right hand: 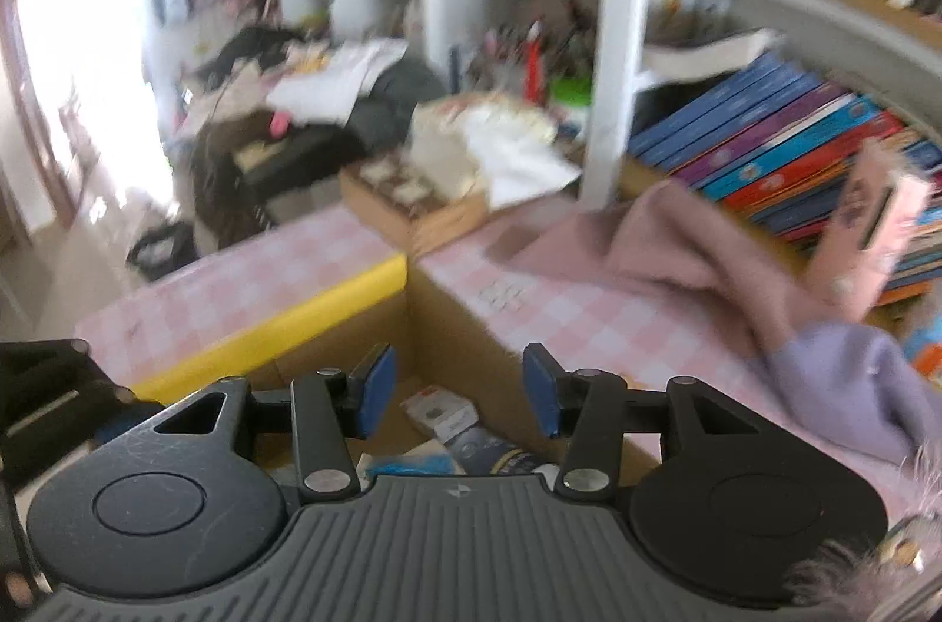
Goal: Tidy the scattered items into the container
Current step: 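Withdraw both open grippers up and away from the yellow box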
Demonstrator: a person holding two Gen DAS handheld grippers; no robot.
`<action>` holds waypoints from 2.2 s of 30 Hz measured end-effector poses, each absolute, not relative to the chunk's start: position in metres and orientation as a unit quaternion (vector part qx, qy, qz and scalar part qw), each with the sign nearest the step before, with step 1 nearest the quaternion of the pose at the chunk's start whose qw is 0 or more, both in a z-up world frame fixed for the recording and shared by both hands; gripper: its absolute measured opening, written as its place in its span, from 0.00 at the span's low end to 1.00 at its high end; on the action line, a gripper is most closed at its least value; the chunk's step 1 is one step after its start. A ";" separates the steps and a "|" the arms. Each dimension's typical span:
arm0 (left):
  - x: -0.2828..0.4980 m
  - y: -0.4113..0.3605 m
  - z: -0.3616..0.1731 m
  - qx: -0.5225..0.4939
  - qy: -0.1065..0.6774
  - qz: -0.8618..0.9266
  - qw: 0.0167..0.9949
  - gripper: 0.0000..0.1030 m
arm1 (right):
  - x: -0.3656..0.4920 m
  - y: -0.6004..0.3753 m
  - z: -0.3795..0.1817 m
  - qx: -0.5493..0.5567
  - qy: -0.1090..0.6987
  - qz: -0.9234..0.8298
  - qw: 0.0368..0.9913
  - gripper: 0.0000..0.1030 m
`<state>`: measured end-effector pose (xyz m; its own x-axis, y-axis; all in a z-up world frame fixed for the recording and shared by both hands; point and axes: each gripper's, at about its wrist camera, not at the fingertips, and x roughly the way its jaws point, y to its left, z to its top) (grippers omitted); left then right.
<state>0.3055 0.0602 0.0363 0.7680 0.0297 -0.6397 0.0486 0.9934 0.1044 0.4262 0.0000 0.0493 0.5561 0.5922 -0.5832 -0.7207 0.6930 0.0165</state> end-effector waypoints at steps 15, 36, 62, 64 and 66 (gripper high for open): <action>0.227 0.081 0.091 0.028 0.218 0.012 0.976 0.88 | 0.319 -0.137 0.096 -0.065 0.211 0.203 0.954 0.45; 0.087 0.081 0.065 0.026 0.234 0.013 0.972 0.99 | 0.110 -0.178 0.047 -0.001 0.223 0.073 0.972 0.47; 0.042 0.020 0.028 0.096 0.244 0.004 0.965 1.00 | 0.035 -0.177 0.016 -0.093 0.219 0.031 0.971 1.00; 0.042 0.018 0.025 0.090 0.259 -0.004 0.962 1.00 | 0.031 -0.181 0.013 -0.079 0.231 0.042 0.969 1.00; 0.041 0.018 0.020 0.085 0.274 -0.004 0.958 1.00 | 0.028 -0.183 0.010 -0.076 0.235 0.044 0.968 1.00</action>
<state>0.0413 0.0175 0.0202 0.8499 0.0384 -0.5255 0.0552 0.9854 0.1612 0.0280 -0.1827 0.0101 0.8860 0.0497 -0.4610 -0.1213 0.9845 -0.1270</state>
